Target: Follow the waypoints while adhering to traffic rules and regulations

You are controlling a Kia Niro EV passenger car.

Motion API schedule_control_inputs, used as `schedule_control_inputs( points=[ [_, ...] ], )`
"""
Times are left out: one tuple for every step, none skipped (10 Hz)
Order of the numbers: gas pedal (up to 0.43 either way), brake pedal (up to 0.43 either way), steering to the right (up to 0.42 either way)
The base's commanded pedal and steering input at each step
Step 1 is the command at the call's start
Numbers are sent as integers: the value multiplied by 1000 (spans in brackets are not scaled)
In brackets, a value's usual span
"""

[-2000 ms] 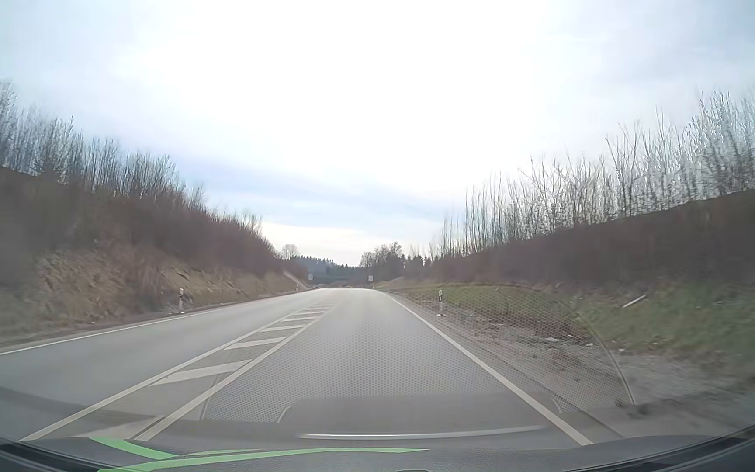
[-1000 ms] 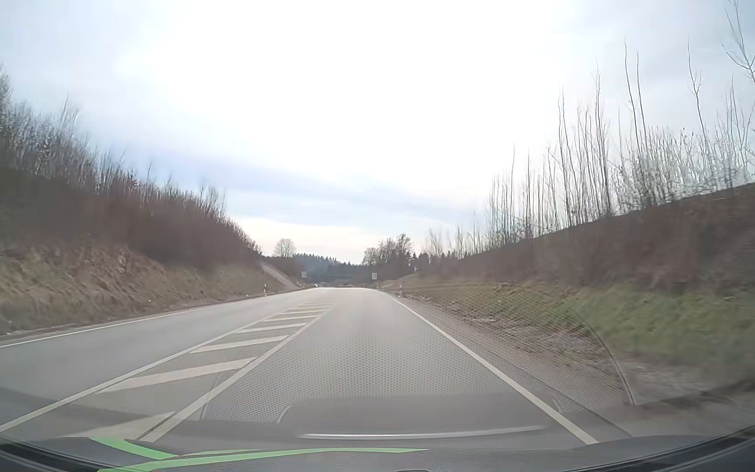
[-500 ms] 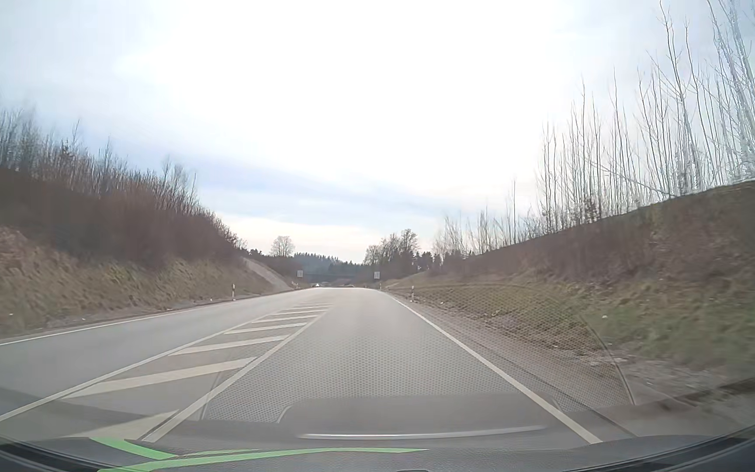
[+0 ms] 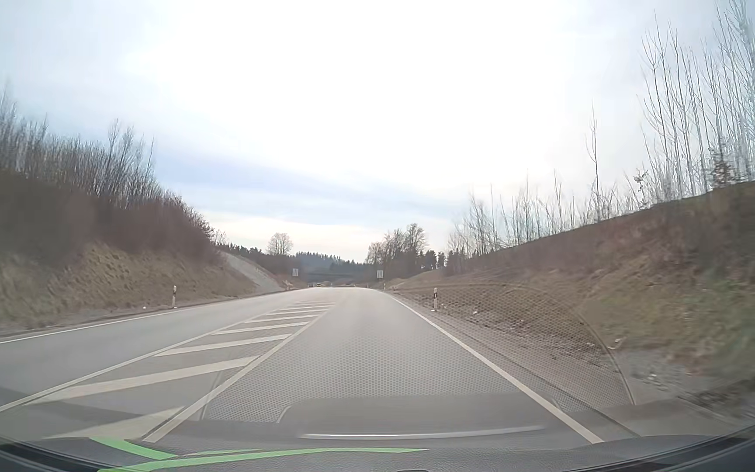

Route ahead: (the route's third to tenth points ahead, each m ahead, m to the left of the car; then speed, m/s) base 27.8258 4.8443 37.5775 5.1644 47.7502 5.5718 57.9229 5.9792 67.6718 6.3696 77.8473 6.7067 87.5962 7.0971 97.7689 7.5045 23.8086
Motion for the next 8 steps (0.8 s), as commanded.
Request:
schedule_control_inputs(
  points=[
    [47, 0, -1],
    [59, 0, -1],
    [79, 0, -1],
    [87, 0, -1],
    [98, 0, -1],
    [98, 0, -1],
    [98, 0, -2],
    [98, 0, -2]
  ],
)
